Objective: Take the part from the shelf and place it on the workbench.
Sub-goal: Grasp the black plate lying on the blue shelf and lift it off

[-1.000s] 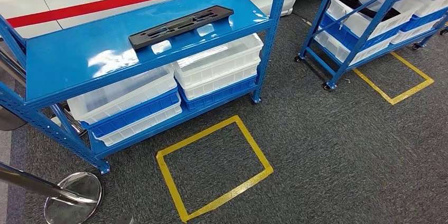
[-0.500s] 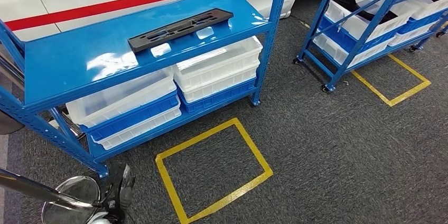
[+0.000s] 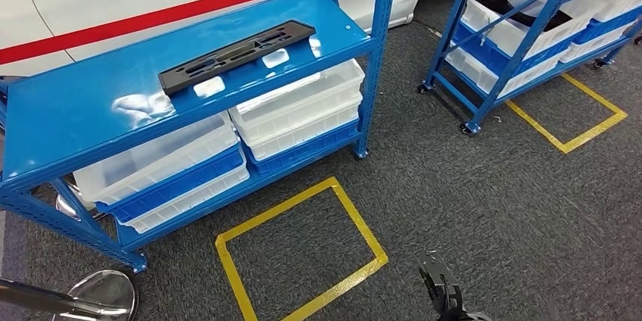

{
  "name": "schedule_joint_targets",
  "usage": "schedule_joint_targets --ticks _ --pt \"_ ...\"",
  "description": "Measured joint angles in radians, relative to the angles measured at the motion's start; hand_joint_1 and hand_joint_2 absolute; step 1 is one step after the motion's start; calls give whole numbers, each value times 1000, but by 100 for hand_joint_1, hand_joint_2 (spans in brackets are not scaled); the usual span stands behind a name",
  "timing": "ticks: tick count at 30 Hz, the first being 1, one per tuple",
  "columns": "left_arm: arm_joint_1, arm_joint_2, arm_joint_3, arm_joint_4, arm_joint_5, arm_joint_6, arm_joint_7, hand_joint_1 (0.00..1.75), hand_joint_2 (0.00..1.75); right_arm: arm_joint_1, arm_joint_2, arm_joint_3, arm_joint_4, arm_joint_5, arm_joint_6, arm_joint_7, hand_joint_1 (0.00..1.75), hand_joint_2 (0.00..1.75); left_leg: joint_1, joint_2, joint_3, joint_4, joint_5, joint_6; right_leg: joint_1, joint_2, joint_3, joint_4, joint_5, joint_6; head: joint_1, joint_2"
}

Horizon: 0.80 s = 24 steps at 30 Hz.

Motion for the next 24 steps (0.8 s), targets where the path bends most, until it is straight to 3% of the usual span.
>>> schedule_joint_targets --ticks 2,4,6,8,10,12,14,15,16,17,19,20,21,23,24 --pt "-36 4 0 -15 0 0 -1 0 0 35 1 0 23 0 0 1 0 175 -14 28 17 -111 111 27 4 -23 30 -6 -25 1 1 0" --pt "-75 7 -1 -46 0 0 -2 0 0 76 4 1 59 0 0 3 0 175 -30 52 30 -174 167 44 3 -44 50 -12 -44 8 1 0" --pt "-117 3 -2 -92 0 1 -4 0 0 114 6 2 100 0 0 4 0 175 -36 39 49 -195 157 48 3 -59 74 -16 -52 19 -2 0" --pt "-167 2 -3 -157 0 0 -4 0 0 160 6 3 161 0 0 4 0 175 -29 16 81 -211 154 55 1 -51 74 22 -54 28 -4 0" --pt "-228 2 -3 -233 0 0 -4 0 0 211 6 6 240 0 0 3 0 175 -21 -22 106 -219 147 60 -6 -24 5 134 -76 39 -3 0" --pt "-286 3 -4 -294 0 0 -5 0 0 257 4 8 304 0 0 4 0 175 -17 -72 125 -219 133 60 -14 -12 -91 244 -129 50 -2 0" --pt "-306 3 -4 -325 0 0 -5 0 0 287 1 9 337 0 0 6 0 175 -12 -111 155 -219 112 54 -19 -7 -149 256 -162 57 -1 0" --pt "-302 3 -4 -330 0 0 -5 0 0 290 0 9 340 0 0 6 0 175 -10 -123 173 -219 98 49 -20 -3 -161 221 -144 60 0 0" --pt "-287 3 -4 -325 0 1 -3 0 0 283 -2 9 334 0 0 5 0 175 -8 -129 188 -220 83 43 -21 9 -165 168 -90 64 0 0" --pt "-268 3 -4 -311 0 1 -2 0 0 267 -2 9 323 0 0 4 0 175 -7 -132 202 -217 68 37 -22 24 -166 116 -19 66 0 0" --pt "-216 2 -4 -266 0 1 1 0 0 219 -1 10 282 0 0 2 0 175 -6 -136 215 -216 42 28 -21 44 -161 59 86 58 0 0" --pt "-187 1 -4 -237 0 1 1 0 0 190 0 10 252 0 0 2 0 175 -6 -137 220 -213 38 23 -18 43 -158 55 100 49 0 0" --pt "-156 1 -5 -205 0 1 1 0 0 157 1 10 216 0 0 1 0 175 -5 -137 219 -207 41 18 -17 36 -150 51 95 39 0 0" --pt "-98 0 -5 -137 0 1 1 0 0 95 4 10 141 0 0 0 0 87 -5 -101 195 -151 58 8 -17 23 -130 33 91 23 -1 0" --pt "-74 0 -5 -104 0 1 1 0 0 68 5 10 107 0 0 0 0 44 -5 -74 167 -104 57 3 -17 18 -116 24 87 16 -3 0"
